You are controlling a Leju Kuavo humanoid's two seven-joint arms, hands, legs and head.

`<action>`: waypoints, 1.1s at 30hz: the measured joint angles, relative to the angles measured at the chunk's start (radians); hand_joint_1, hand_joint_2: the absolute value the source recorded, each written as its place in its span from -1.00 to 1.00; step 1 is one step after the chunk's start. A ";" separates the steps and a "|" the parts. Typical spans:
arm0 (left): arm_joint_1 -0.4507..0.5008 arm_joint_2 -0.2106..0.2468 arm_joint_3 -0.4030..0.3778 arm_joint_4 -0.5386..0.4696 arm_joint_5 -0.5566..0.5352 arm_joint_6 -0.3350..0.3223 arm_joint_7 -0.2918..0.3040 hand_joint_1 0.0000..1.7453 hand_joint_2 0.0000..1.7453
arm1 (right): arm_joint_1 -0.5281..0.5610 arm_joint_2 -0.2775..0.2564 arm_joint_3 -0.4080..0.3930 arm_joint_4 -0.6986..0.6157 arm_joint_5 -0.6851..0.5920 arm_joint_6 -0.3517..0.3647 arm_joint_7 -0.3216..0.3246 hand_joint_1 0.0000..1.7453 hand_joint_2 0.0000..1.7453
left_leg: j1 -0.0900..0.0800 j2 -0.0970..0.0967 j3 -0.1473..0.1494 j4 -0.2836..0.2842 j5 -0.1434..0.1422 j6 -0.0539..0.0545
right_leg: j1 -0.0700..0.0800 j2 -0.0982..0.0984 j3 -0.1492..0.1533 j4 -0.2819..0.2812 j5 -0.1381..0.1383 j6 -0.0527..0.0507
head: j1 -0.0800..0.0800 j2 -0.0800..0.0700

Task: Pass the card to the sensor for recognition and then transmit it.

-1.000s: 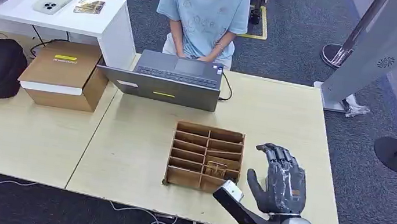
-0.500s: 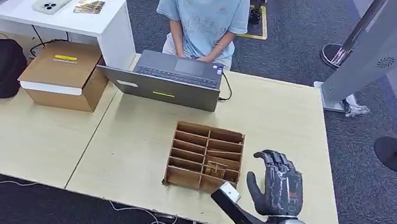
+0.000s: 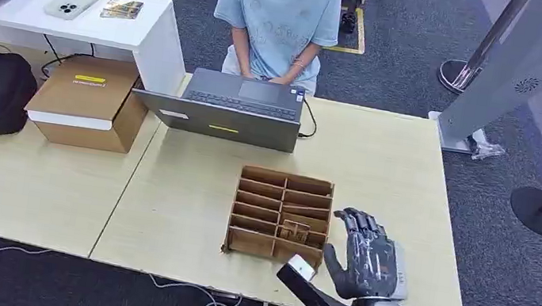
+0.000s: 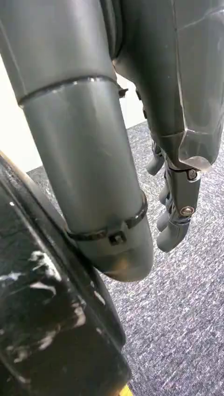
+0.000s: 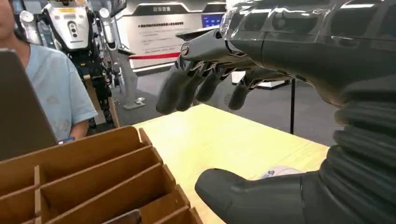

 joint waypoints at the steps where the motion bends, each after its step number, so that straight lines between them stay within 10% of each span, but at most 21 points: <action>1: 0.000 0.000 0.000 0.000 0.000 0.000 0.000 -1.00 -1.00 | -0.003 0.000 0.002 0.009 0.000 0.000 -0.001 -0.04 1.00 | 0.000 0.000 0.000 0.000 0.000 0.000 | 0.000 0.000 0.000 0.000 0.000 0.000 | 0.000 0.000; 12: 0.000 0.002 -0.016 0.000 0.000 -0.002 -0.003 -1.00 -1.00 | -0.039 0.000 0.037 0.076 -0.015 0.001 -0.009 0.24 1.00 | 0.000 0.000 0.000 0.000 0.000 0.000 | 0.000 0.000 0.000 0.000 0.000 0.000 | 0.000 0.000; 27: -0.001 0.008 -0.026 0.000 0.000 -0.014 -0.015 -1.00 -1.00 | -0.105 0.000 0.094 0.153 -0.032 0.003 -0.018 -0.18 1.00 | 0.000 0.000 0.000 0.000 0.000 0.000 | 0.000 0.000 0.000 0.000 0.000 0.000 | 0.000 0.000; 33: -0.001 0.010 -0.040 0.000 0.000 -0.016 -0.018 -1.00 -1.00 | -0.117 0.000 0.107 0.176 -0.036 0.004 -0.016 -0.02 1.00 | 0.000 0.000 0.000 0.000 0.000 0.000 | 0.000 0.000 0.000 0.000 0.000 0.000 | 0.000 0.000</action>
